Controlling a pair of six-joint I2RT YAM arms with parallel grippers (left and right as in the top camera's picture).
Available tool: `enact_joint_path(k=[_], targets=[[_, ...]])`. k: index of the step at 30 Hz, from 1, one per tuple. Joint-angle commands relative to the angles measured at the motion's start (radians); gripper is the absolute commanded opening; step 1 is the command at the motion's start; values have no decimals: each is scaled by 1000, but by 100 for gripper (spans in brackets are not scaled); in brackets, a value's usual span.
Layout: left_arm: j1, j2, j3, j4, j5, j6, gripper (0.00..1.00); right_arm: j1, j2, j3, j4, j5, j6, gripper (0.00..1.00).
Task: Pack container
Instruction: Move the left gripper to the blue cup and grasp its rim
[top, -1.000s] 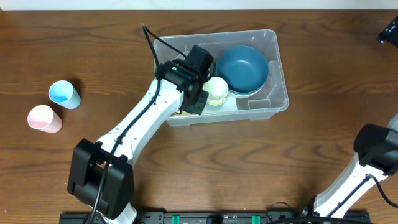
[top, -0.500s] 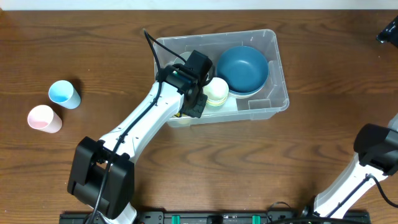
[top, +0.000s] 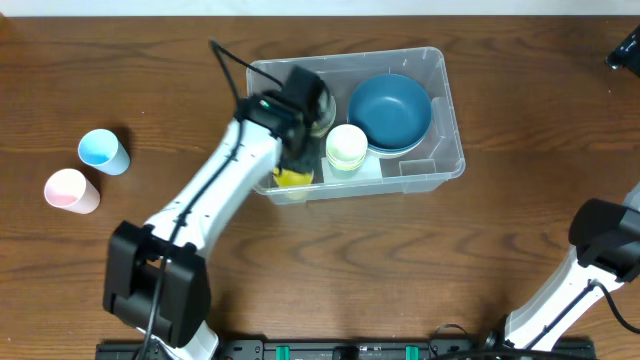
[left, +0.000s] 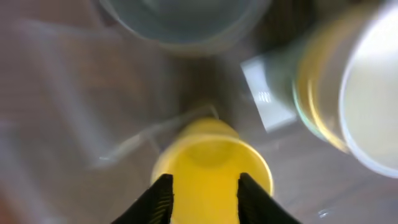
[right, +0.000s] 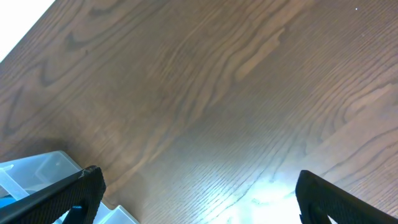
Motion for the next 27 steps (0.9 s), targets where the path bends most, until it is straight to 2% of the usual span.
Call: enact_joint_path(k=[1, 5, 11, 13, 18, 20, 27], targets=[[71, -87, 109, -17, -6, -7, 42, -3, -1, 6, -2, 3, 13, 99], [196, -143, 182, -18, -6, -7, 49, -3, -1, 6, -3, 4, 13, 99], [427, -158, 198, -18, -103, -8, 50, -3, -1, 6, -3, 3, 13, 99], [493, -136, 198, -21, -145, -7, 53, -3, -1, 6, -2, 4, 13, 99], [637, -42, 198, 18, -145, -5, 55, -3, -1, 6, -2, 4, 13, 99], [678, 5, 198, 40, -145, -5, 59, -3, -1, 6, -2, 3, 13, 99], [767, 181, 198, 101, -144, -5, 59, -3, -1, 6, -2, 4, 13, 99]])
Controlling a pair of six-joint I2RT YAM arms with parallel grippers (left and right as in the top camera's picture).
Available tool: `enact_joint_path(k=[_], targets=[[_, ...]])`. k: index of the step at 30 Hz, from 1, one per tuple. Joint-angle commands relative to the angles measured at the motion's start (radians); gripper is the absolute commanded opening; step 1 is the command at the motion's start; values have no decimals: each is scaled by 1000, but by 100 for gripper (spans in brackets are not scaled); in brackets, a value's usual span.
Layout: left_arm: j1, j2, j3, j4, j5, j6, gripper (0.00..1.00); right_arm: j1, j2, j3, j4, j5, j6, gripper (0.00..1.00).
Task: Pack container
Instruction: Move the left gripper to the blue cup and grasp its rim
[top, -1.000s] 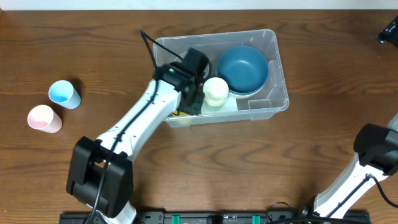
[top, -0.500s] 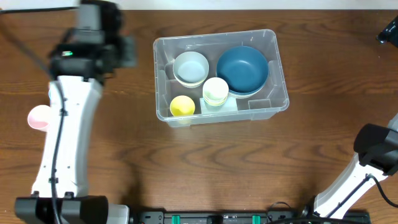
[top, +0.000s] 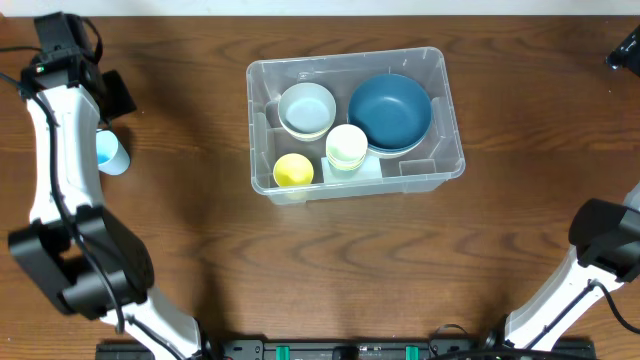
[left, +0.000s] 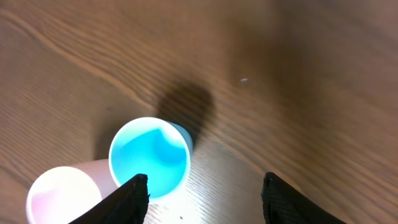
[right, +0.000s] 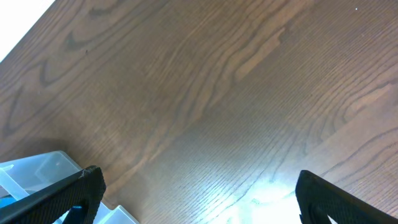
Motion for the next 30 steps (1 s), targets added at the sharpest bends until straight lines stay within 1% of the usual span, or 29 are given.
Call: enact_joint_path(k=[1, 10, 13, 17, 21, 24, 26, 30], targets=[[24, 70, -3, 15, -11, -3, 59, -3, -1, 6, -2, 4, 13, 99], [29, 202, -6, 22, 26, -3, 57, -3, -1, 6, -3, 4, 13, 99], [29, 214, -11, 21, 26, -3, 41, -3, -1, 6, -2, 3, 13, 99], [29, 214, -12, 15, 26, -3, 25, -3, -1, 6, -3, 4, 13, 99], [29, 214, -12, 2, 26, -7, 6, -3, -1, 6, -2, 4, 13, 99], [29, 214, -12, -8, 26, -11, 6, -3, -1, 6, -2, 3, 14, 99], [28, 213, -11, -19, 30, -39, 6, -3, -1, 6, -2, 4, 13, 99], [24, 195, -10, -23, 137, -44, 6, -3, -1, 6, -3, 4, 13, 99]])
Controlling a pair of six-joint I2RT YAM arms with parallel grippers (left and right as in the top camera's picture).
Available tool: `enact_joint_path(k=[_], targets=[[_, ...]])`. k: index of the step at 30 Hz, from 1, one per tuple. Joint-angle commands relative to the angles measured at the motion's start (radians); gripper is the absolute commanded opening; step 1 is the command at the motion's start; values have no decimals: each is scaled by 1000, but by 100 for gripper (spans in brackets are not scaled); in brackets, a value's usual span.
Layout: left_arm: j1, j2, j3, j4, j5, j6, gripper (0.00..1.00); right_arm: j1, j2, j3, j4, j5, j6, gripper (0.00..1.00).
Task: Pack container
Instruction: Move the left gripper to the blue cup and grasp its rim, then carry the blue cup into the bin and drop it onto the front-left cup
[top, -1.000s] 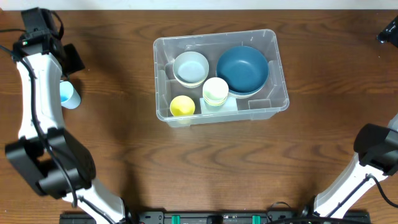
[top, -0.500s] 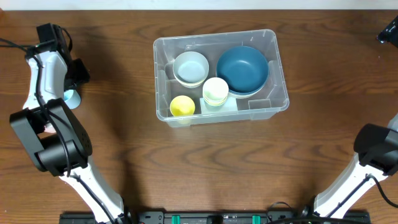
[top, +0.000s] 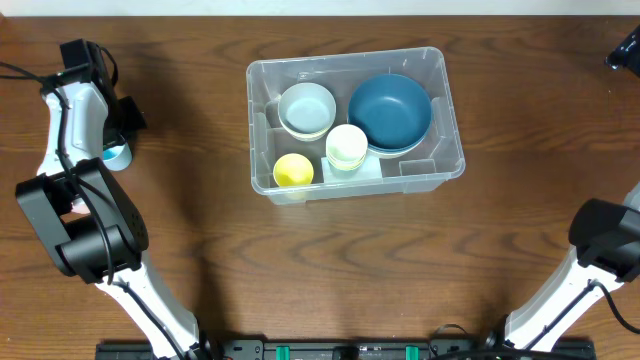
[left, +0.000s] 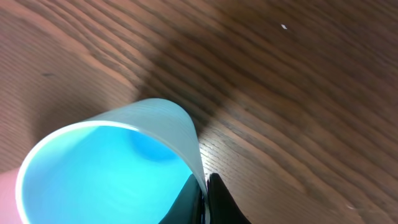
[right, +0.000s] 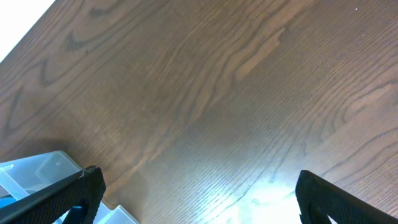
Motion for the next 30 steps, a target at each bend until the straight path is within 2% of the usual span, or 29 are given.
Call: enact_joint_path(k=[1, 6, 11, 20, 26, 30], targets=[[-6, -19, -4, -10, 118, -23, 6, -3, -1, 6, -2, 3, 13, 99], [-50, -121, 4, -11, 238, -22, 6, -3, -1, 6, -3, 4, 13, 99], [-132, -286, 4, -33, 239, -18, 6, -3, -1, 6, -2, 4, 13, 99], [-438, -606, 4, -91, 227, 16, 6, -3, -1, 6, -3, 3, 13, 99], [-658, -636, -3, -212, 174, 20, 6, -3, -1, 6, -2, 3, 13, 99], [-766, -600, -26, -227, 174, 20, 6, -3, -1, 6, -2, 4, 13, 99]])
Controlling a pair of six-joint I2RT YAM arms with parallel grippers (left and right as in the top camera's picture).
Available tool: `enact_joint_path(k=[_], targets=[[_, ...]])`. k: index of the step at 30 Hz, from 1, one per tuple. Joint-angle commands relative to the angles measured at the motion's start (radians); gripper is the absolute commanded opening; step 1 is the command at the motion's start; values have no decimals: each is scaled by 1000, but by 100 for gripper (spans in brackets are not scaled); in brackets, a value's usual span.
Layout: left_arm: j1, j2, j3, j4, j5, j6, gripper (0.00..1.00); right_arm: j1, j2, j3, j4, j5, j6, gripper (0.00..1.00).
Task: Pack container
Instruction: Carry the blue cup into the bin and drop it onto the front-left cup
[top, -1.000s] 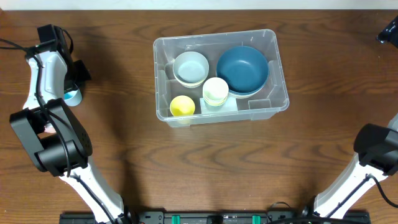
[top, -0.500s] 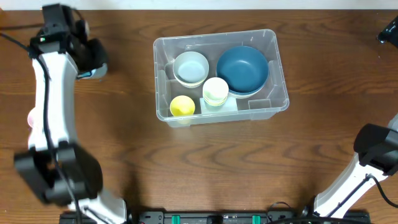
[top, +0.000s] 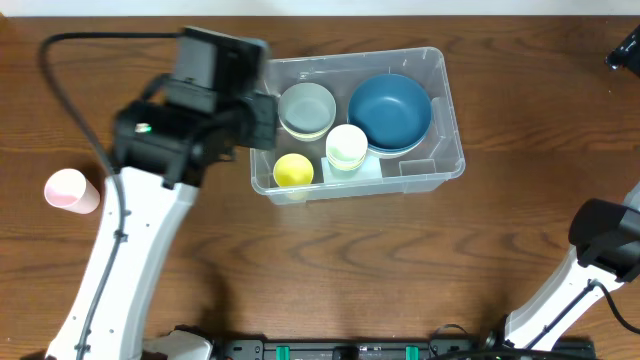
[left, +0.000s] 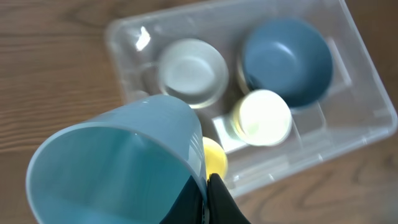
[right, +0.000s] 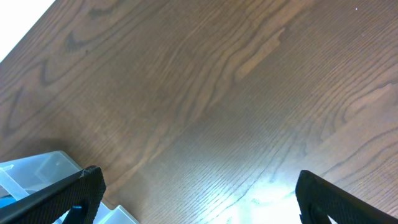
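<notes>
My left gripper (left: 206, 186) is shut on the rim of a light blue cup (left: 118, 162), held in the air over the left end of the clear plastic container (top: 345, 58). In the overhead view the left wrist (top: 215, 90) hides that cup. The container holds a pale bowl (top: 306, 108), a dark blue bowl (top: 390, 108), a cream cup (top: 347, 145) and a yellow cup (top: 293, 170). A pink cup (top: 70, 190) stands on the table at the far left. My right gripper (right: 199, 193) is open above bare wood, far from the cups.
The wooden table (top: 400, 270) carries only the container and the pink cup. The right arm's base (top: 605, 240) stands at the right edge. A corner of the container (right: 37, 168) shows low left in the right wrist view.
The left gripper, then shut on the blue cup's rim on the table at the far left, now holds that cup lifted over the container's left end. The right arm has not moved.
First the left gripper's fingers were round the yellow cup inside the container. Then it was open above the blue cup at the far left, with the yellow cup left in the container. Then it pinched the blue cup's rim, and now holds it over the container.
</notes>
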Motion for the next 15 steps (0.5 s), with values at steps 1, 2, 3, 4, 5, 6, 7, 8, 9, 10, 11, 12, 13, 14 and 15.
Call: enact_joint_path(k=[1, 2, 3, 4, 5, 6, 7, 8, 9, 10, 11, 12, 13, 14, 15], targets=[[-73, 45, -24, -5, -19, 13, 6, -3, -1, 6, -3, 4, 13, 99], [-93, 62, -24, -6, -19, 13, 6, -3, -1, 6, -3, 4, 13, 99], [-107, 77, -24, -8, -19, 13, 6, -3, -1, 6, -3, 4, 13, 99], [-119, 93, -24, -11, -19, 13, 6, -3, -1, 6, -3, 4, 13, 99], [-130, 112, -24, -22, -19, 13, 6, -3, -1, 6, -3, 4, 13, 99], [-140, 131, -24, -37, -19, 13, 6, -3, -1, 6, -3, 4, 13, 99], [-146, 148, -24, -56, -19, 13, 6, -3, -1, 6, -3, 4, 13, 99], [-151, 168, -24, -79, -19, 13, 6, -3, -1, 6, -3, 4, 13, 99], [-153, 185, -24, -97, -19, 13, 6, -3, -1, 6, -3, 4, 13, 99], [-154, 208, -24, -116, -19, 13, 6, -3, -1, 6, -3, 4, 13, 99], [-154, 223, -24, -127, -19, 13, 6, -3, -1, 6, -3, 4, 13, 99], [-154, 241, -24, -135, -19, 13, 6, -3, -1, 6, -3, 4, 13, 99], [-154, 256, -24, -139, -19, 13, 7, -3, -1, 6, -3, 4, 13, 99], [-154, 267, -24, -141, -19, 13, 6, -3, -1, 6, -3, 4, 13, 99], [-154, 276, -24, -141, -19, 13, 6, -3, -1, 6, -3, 4, 13, 99]])
